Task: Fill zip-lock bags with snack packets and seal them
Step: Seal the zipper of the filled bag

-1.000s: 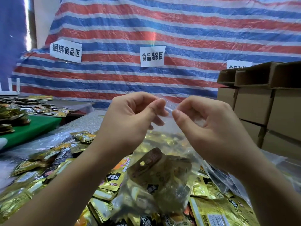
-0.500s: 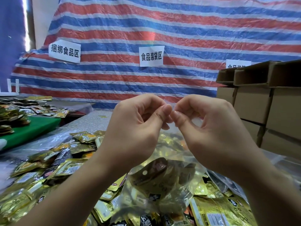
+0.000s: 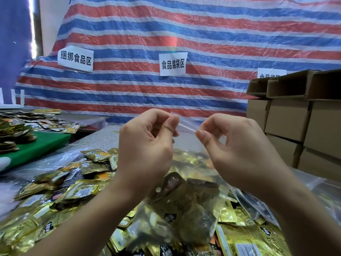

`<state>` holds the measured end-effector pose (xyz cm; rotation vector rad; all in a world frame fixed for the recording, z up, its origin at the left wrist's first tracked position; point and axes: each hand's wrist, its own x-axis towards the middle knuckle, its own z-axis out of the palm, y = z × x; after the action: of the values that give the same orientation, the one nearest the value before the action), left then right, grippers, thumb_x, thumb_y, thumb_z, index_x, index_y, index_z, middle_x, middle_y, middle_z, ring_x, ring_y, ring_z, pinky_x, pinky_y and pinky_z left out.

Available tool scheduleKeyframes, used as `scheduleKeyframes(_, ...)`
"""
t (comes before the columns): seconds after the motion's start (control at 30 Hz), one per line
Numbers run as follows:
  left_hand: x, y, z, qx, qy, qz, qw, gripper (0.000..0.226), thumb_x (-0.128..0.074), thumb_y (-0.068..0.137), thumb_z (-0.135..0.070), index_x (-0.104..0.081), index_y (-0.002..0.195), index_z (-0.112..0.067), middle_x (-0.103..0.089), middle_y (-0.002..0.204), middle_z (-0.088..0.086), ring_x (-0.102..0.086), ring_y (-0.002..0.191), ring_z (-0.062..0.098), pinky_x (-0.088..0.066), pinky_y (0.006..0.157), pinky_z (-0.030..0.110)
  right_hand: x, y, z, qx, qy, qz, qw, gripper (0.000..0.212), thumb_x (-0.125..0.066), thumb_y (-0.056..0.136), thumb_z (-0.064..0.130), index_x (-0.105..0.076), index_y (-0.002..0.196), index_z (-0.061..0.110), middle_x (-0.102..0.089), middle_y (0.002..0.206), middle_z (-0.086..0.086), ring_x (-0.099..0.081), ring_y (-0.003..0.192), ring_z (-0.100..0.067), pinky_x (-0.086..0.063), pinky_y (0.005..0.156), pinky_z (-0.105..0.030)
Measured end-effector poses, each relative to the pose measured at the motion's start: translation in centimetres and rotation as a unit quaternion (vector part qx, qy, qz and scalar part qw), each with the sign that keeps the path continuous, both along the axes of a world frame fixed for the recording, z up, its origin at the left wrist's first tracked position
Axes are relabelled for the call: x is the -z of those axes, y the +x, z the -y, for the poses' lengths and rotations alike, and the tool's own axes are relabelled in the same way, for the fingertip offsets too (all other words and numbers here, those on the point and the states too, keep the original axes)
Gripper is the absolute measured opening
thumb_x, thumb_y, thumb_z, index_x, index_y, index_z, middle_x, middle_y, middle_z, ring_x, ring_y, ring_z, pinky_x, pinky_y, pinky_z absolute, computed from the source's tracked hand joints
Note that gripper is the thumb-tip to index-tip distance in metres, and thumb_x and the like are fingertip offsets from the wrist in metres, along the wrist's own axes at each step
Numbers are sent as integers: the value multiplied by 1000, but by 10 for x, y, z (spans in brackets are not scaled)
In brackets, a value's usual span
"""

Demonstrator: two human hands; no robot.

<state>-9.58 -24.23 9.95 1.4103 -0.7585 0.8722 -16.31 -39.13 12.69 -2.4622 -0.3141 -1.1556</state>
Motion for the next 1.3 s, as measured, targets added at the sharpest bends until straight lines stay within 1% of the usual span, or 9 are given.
scheduleKeyframes(0.13,-4,8,-8,-18,-36,-20,999,19,-62,95,-23,-66,77,-19,-68,70,-2,-60,57,24,-48,55,43,-2,1,9,19,-6,-5,1000,13,-62,93,32,-63,80,31,-61,73,17,-56,76,-2,-49,67,-28)
scheduleKeyframes(0.33,-5,22,-16,-42,-62,-55,996,24,-60,97,-24,-66,77,-14,-66,67,2,-60,62,26,-49,57,38,-5,5,27,42,-3,-14,999,21,-65,92,31,-58,74,37,-60,72,19,-56,78,3,-40,62,-16)
scheduleKeyframes(0.47,-4,31,-19,-55,-74,-61,994,23,-60,97,-26,-66,77,-18,-66,67,0,-60,63,23,-48,57,34,-5,9,40,46,18,-21,999,18,-66,92,31,-62,74,33,-62,71,15,-58,78,2,-51,70,-24)
scheduleKeyframes(0.73,-2,40,-22,-58,-88,-52,993,22,-60,98,-29,-65,76,-26,-69,72,-5,-61,59,17,-51,55,28,-7,11,49,22,46,-8,999,20,-71,88,31,-63,70,32,-66,73,21,-60,63,0,-44,54,-11)
scheduleKeyframes(0.93,-2,47,-24,10,-71,-87,994,20,-59,98,-27,-66,81,-19,-69,70,-5,-61,56,9,-47,53,17,-4,17,48,50,59,-16,997,22,-69,91,30,-61,72,24,-60,63,5,-51,56,-5,-38,48,-16)
scheduleKeyframes(1.0,0,49,-23,22,-60,-95,993,18,-58,99,-26,-66,84,-18,-69,74,-2,-62,57,9,-45,52,15,-2,20,44,77,55,-42,995,18,-64,95,30,-60,78,24,-60,72,9,-51,63,-5,-39,54,-24)
scheduleKeyframes(1.07,4,50,-18,36,-51,-105,993,16,-57,99,-26,-65,87,-18,-70,75,0,-63,58,10,-45,52,14,2,22,35,91,35,-37,995,6,-57,98,30,-60,100,24,-61,96,11,-57,89,-9,-46,73,-26)
scheduleKeyframes(1.17,10,50,-10,60,-26,-121,991,16,-54,100,-28,-63,88,-20,-70,74,1,-65,61,11,-46,51,16,10,22,16,67,-44,-8,997,54,-54,93,40,-43,142,21,-51,136,5,-41,125,-5,-36,108,-31)
scheduleKeyframes(1.3,13,51,-4,88,2,-118,989,21,-51,100,-30,-61,88,-16,-69,71,3,-66,64,15,-50,58,19,25,27,4,4,-87,-142,986,114,-57,68,79,-1,157,34,-26,160,11,-26,141,-5,-24,116,-31)
